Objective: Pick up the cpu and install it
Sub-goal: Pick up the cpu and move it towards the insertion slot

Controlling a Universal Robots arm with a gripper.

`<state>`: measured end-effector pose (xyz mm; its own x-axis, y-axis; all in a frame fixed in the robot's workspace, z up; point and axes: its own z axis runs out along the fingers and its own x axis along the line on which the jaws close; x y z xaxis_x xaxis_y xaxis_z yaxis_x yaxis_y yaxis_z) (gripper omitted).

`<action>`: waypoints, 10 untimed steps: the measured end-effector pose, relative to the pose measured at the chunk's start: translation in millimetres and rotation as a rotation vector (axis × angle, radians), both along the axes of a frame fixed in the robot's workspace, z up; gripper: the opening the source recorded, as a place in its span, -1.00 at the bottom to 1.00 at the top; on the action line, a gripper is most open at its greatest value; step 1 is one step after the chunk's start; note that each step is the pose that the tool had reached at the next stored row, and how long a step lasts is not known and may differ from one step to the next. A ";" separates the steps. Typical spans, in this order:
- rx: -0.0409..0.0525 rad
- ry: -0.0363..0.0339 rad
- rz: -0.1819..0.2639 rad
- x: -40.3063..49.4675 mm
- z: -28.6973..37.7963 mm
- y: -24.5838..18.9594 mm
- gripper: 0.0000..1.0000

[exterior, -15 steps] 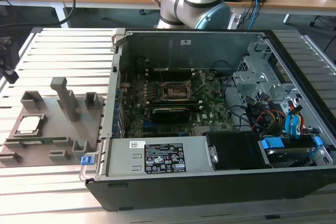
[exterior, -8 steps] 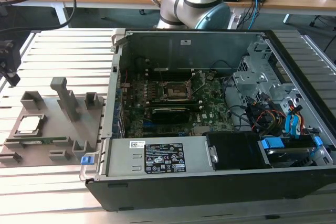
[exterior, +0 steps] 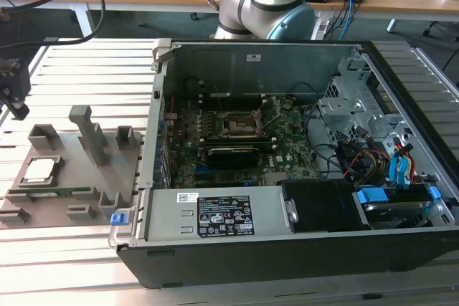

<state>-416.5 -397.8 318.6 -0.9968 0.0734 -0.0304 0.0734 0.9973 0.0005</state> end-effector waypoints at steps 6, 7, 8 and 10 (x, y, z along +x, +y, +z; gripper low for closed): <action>0.0000 0.0000 0.000 0.0 -4.5 0.0 -0.04; -0.0001 0.0001 0.000 0.0 -5.5 0.0 -0.04; 0.0000 0.0000 0.000 0.0 -6.5 0.0 -0.04; -0.0001 0.0001 0.000 0.0 -8.1 0.0 -0.04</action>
<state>-416.5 -397.8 310.5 -0.9969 0.0731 -0.0303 0.0731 0.9973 0.0005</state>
